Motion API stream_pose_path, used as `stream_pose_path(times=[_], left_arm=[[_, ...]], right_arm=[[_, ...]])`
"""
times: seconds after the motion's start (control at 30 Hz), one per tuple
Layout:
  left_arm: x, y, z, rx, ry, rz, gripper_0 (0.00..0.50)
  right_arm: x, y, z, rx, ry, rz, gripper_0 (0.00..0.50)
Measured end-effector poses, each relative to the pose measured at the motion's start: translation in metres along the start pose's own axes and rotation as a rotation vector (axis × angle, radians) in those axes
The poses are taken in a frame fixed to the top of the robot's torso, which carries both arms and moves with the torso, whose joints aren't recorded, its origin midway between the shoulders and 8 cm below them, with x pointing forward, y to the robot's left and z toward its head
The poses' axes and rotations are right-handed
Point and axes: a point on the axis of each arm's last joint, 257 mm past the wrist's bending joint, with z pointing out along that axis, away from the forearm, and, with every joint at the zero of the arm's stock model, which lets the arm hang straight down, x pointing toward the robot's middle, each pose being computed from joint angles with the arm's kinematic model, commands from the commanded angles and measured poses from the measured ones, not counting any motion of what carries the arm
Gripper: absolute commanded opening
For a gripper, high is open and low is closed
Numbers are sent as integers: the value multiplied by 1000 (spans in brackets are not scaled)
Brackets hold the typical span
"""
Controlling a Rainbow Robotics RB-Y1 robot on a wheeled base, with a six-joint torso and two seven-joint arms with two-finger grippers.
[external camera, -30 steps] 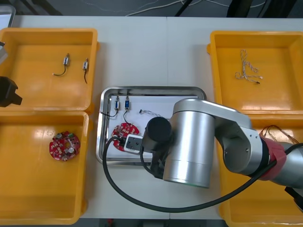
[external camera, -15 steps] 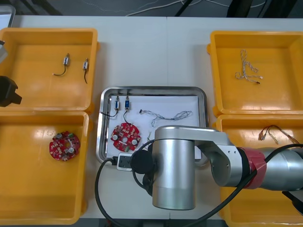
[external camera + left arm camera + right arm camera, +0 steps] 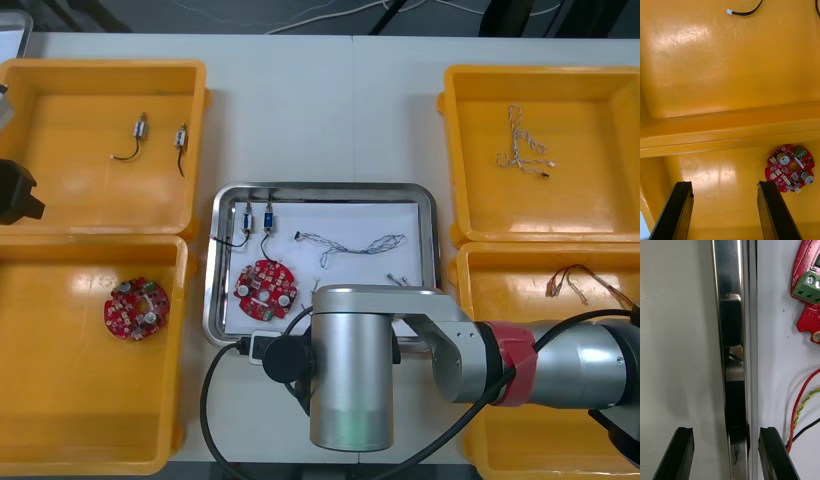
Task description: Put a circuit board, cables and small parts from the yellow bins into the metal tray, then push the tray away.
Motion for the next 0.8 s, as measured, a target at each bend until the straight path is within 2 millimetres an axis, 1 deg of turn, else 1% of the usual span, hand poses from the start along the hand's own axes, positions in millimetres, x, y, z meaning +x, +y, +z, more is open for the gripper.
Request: stream_pose_path(times=[0.03,0.07,0.1,0.13,0.17,0.2,0.5,0.63,0.8], left_arm=[[0,0,0,0,0,0,500],[0,0,0,0,-1,1,500],[0,0,0,0,-1,1,500],[0,0,0,0,-1,1,500],[0,0,0,0,-1,1,500],[0,0,0,0,-2,1,500],[-1,0,-1,-3,-3,2,500],[-1,0,-1,-3,-5,4,500],[-2,-2,-3,-4,-14,12,500]], right_arm=[[-1,0,0,0,-1,-1,405],[-2,1,0,1,-3,-2,249],[-3,1,-1,3,-5,-2,159],[-4,0,-1,5,-7,-3,56],[-5,0,-1,8,-8,-3,21],[-5,-1,-1,11,-9,-4,0],[-10,-11,-4,40,-18,-15,0],[-14,-21,-8,62,-23,-23,0],[-15,-39,-12,100,-27,-57,0]])
